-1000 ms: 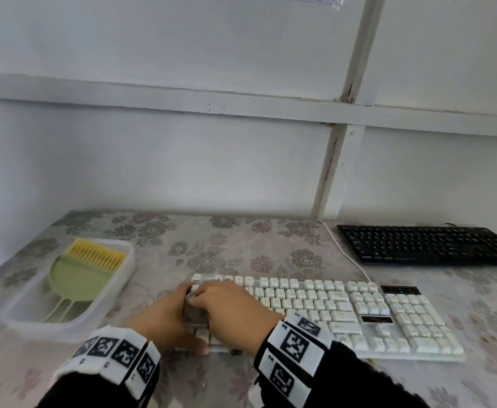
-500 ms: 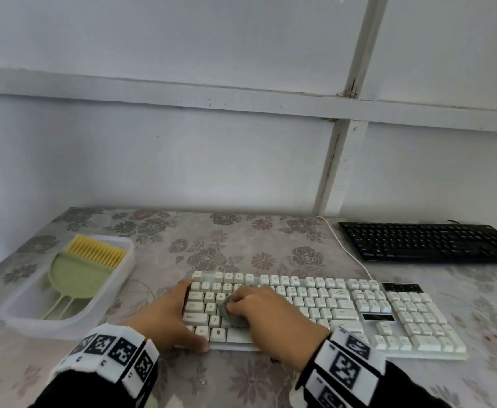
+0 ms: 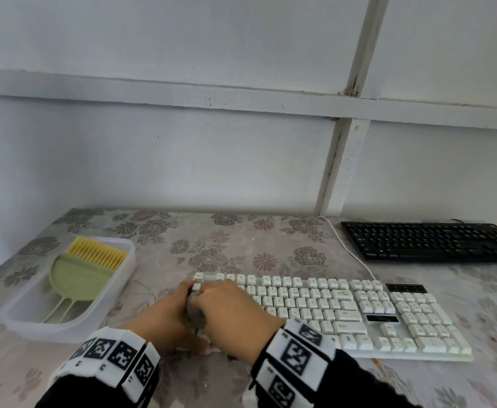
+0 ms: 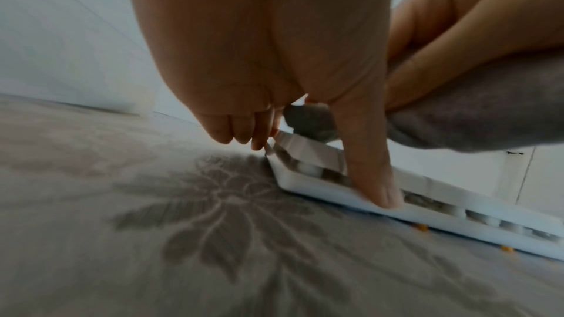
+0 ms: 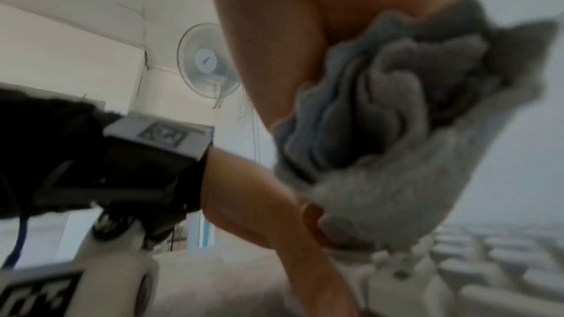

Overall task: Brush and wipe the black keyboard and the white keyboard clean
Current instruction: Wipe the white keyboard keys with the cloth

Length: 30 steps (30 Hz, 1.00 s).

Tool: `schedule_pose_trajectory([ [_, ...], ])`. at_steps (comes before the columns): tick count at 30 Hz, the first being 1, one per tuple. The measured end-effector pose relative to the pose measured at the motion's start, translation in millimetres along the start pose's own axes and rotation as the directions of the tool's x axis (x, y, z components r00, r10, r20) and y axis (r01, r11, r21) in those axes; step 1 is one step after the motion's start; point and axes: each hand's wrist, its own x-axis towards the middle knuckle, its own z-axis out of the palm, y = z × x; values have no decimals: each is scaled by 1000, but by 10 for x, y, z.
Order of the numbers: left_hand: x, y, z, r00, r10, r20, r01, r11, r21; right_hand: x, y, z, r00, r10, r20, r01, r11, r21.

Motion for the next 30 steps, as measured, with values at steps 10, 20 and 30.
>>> schedule_pose_trajectory([
  [10,-33,35,10,1000,-30,-7,30,1000,-10,-179,212,56,999,42,0,-42,998,-38],
  [20,-66,69,-3,999,-46,2,46,999,-8,-493,698,-159,981,178,79,-188,971,147],
  [30,-12,36,6,999,-33,-4,33,999,25,94,72,11,995,-63,73,53,989,136],
])
